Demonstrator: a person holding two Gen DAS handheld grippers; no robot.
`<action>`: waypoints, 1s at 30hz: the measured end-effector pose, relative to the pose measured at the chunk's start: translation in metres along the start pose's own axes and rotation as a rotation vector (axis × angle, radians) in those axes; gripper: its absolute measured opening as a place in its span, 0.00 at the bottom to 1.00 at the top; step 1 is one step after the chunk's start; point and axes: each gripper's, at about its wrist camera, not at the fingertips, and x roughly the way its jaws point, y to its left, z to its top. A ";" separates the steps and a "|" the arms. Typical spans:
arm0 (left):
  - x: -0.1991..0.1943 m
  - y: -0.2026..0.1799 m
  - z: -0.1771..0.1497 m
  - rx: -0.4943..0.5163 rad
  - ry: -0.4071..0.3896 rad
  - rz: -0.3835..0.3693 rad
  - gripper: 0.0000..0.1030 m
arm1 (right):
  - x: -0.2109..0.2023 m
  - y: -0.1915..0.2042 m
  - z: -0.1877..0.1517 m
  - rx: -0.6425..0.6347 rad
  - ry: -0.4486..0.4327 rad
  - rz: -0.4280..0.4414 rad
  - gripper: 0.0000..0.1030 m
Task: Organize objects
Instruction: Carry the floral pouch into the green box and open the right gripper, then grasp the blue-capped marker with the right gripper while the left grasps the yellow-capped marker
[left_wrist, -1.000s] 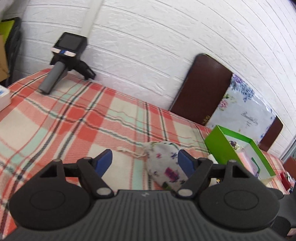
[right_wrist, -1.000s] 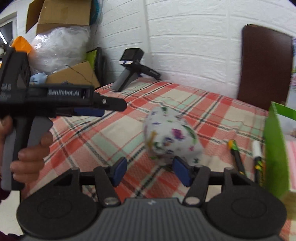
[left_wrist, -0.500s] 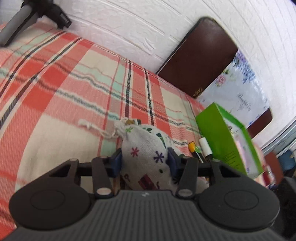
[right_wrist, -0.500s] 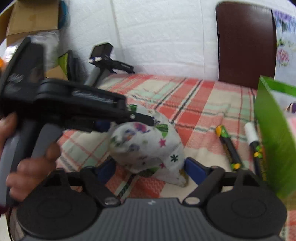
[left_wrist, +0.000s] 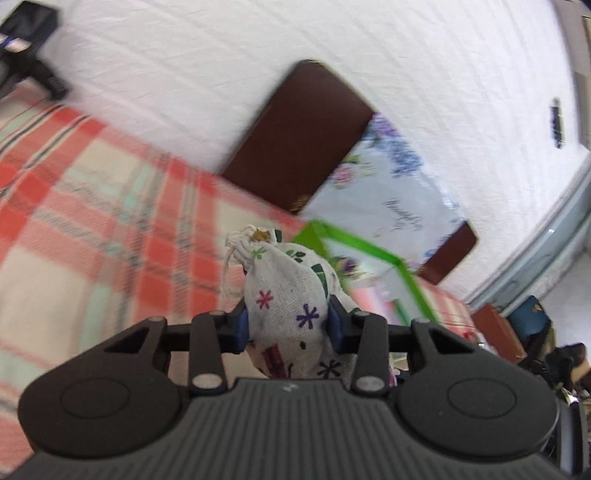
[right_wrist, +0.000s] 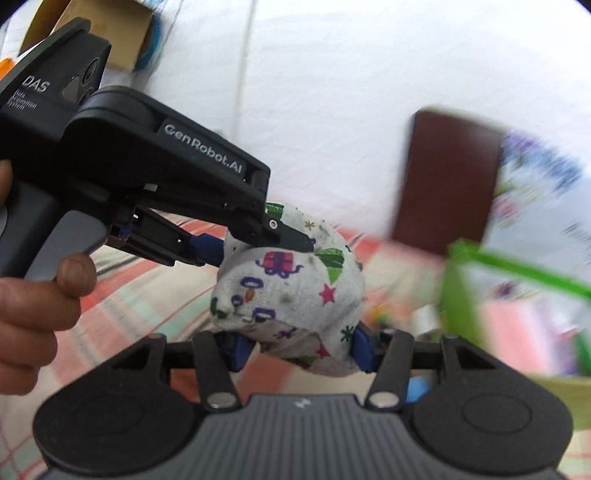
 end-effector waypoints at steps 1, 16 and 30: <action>0.007 -0.010 0.004 0.010 0.002 -0.027 0.41 | -0.004 -0.008 0.002 -0.010 -0.015 -0.037 0.49; 0.140 -0.092 -0.001 0.339 0.104 0.355 0.68 | 0.051 -0.118 0.004 -0.145 0.119 -0.502 0.62; 0.086 -0.044 -0.012 0.294 0.089 0.458 0.69 | -0.040 -0.047 -0.023 -0.035 -0.074 -0.320 0.68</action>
